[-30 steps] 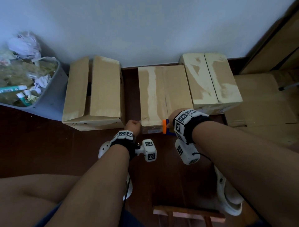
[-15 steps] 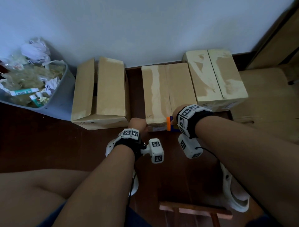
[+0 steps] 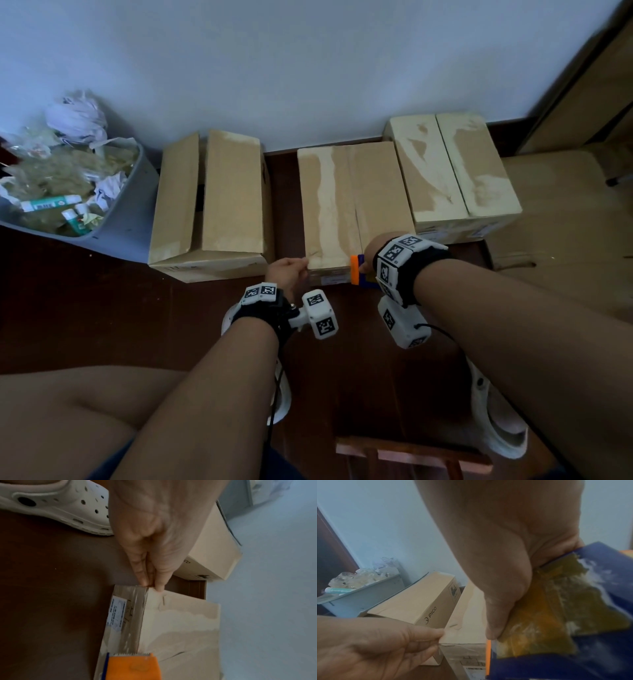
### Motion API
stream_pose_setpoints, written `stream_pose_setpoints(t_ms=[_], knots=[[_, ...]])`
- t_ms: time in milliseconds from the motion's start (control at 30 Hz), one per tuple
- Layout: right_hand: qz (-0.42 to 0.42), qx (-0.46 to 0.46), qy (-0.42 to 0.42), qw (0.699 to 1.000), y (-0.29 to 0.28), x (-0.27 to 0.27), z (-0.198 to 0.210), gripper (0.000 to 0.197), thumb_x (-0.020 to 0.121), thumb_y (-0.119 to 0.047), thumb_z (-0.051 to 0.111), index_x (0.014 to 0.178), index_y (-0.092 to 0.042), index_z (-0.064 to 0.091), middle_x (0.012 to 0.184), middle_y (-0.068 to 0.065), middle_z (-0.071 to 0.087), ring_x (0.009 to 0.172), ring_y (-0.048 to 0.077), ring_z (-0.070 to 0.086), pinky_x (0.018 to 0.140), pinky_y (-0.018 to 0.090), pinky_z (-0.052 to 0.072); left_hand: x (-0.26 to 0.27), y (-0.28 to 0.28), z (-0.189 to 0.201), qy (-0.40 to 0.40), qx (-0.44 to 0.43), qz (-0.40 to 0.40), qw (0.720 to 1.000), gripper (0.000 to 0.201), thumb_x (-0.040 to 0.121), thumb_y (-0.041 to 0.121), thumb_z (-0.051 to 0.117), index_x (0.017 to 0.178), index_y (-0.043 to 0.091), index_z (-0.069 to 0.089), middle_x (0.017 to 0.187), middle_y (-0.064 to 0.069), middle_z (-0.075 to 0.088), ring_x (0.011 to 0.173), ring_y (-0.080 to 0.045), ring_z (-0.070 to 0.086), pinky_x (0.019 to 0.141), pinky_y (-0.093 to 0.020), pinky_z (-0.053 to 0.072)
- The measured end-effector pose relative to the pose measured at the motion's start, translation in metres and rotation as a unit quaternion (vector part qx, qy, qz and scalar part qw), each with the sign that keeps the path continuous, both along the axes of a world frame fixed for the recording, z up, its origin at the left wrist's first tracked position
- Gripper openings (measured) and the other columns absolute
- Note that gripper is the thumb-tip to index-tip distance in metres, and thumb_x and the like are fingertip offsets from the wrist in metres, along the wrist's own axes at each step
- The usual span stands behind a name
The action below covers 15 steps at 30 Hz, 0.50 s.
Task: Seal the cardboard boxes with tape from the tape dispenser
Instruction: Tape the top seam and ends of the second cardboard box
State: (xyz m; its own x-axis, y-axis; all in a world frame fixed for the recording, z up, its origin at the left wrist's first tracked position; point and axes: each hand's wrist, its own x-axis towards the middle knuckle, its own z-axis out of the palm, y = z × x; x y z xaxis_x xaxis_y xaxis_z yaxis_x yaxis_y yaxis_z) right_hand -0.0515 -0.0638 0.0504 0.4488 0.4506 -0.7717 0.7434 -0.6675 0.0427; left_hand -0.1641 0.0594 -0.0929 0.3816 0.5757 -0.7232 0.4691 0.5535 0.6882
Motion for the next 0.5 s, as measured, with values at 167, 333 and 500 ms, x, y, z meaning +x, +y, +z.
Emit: stream_pose_setpoints(t_ms=[167,333,500], knots=[[0.012,-0.024,0.015,1.0,0.01,0.01,-0.031,0.032,0.092,-0.034,0.057,0.118,-0.017,0.064,0.095,0.003,0.048,0.117,0.032,0.057,0.083,0.038,0.043,0.001,-0.001,-0.009,0.025,0.076,-0.03,0.996,0.015,0.088,0.009,0.066,0.075,0.013,0.061,0.08,-0.004,0.064,0.075,-0.015,0.059,0.062,-0.022,0.047],[-0.008,-0.056,-0.01,0.998,0.017,0.014,-0.049,0.03,0.093,-0.04,0.058,0.099,-0.011,0.055,0.105,0.007,0.057,0.119,0.031,0.054,0.096,0.041,0.044,0.003,0.006,-0.003,0.043,0.06,-0.051,0.996,0.014,0.087,0.011,0.068,0.074,0.013,0.063,0.08,-0.007,0.067,0.079,-0.019,0.064,0.063,-0.027,0.05],[-0.001,0.007,-0.014,1.0,0.006,0.016,-0.047,0.032,0.094,-0.035,0.055,0.119,-0.017,0.064,0.098,0.002,0.047,0.12,0.029,0.055,0.08,0.035,0.039,-0.016,0.014,-0.006,0.009,-0.104,0.011,0.994,0.021,0.097,0.014,0.053,0.082,0.001,0.059,0.084,-0.013,0.063,0.077,-0.021,0.061,0.068,-0.029,0.053]])
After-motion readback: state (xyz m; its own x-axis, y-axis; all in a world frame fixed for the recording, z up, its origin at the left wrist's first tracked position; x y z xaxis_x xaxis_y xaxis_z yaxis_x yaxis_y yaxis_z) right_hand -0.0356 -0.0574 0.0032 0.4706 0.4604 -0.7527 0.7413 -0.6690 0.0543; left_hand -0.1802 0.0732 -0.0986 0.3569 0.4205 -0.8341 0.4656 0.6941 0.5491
